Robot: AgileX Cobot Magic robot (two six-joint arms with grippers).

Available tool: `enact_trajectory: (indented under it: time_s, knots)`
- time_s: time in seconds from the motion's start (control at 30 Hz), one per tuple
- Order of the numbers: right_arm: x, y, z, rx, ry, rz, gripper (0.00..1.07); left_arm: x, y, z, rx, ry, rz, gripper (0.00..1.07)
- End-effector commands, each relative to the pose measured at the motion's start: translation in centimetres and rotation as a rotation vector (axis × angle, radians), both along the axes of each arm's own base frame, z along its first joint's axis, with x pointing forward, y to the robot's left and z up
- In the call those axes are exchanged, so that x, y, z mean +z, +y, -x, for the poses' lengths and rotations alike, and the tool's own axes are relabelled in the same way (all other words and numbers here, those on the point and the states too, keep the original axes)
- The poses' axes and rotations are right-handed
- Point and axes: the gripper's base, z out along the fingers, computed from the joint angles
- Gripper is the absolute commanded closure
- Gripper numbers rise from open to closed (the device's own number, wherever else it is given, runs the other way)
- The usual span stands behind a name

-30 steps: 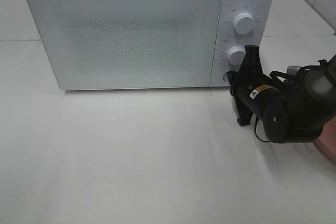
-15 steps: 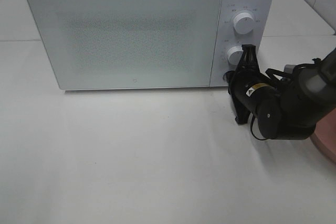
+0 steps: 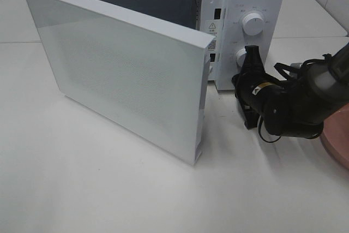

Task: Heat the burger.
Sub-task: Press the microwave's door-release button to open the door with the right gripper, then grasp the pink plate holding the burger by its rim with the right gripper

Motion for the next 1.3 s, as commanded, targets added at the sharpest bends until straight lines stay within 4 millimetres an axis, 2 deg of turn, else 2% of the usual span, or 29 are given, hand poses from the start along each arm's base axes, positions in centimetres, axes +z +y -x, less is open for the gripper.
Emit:
enact_trajectory:
  time_s: [0.03, 0.4, 0.57, 0.8, 1.1, 1.27, 1.3]
  knots:
    - [6.8, -1.2, -3.0, -0.105, -0.553, -0.031, 1.07, 0.1, 0.0, 0.1, 0.008, -0.026, 0.004, 0.06]
    - [6.2, -1.3, -1.9, -0.071, -0.455, -0.031, 1.07, 0.1, 0.0, 0.1, 0.008, -0.026, 0.003, 0.06]
    - [4.6, -1.0, -0.6, -0.038, -0.291, -0.060, 1.07, 0.1, 0.0, 0.1, 0.008, -0.026, 0.003, 0.06]
    - [2.8, -1.2, 2.3, 0.024, -0.043, -0.025, 1.07, 0.1, 0.0, 0.1, 0.008, -0.026, 0.004, 0.06]
    - [3.2, -1.7, 4.7, 0.083, 0.110, 0.052, 1.07, 0.1, 0.0, 0.1, 0.008, -0.026, 0.003, 0.06]
    - [4.7, -1.9, 6.0, 0.157, 0.177, 0.157, 1.07, 0.1, 0.0, 0.1, 0.008, -0.026, 0.003, 0.06]
    - [5.5, -1.9, 6.2, 0.199, 0.189, 0.227, 1.07, 0.1, 0.0, 0.1, 0.008, -0.026, 0.003, 0.06]
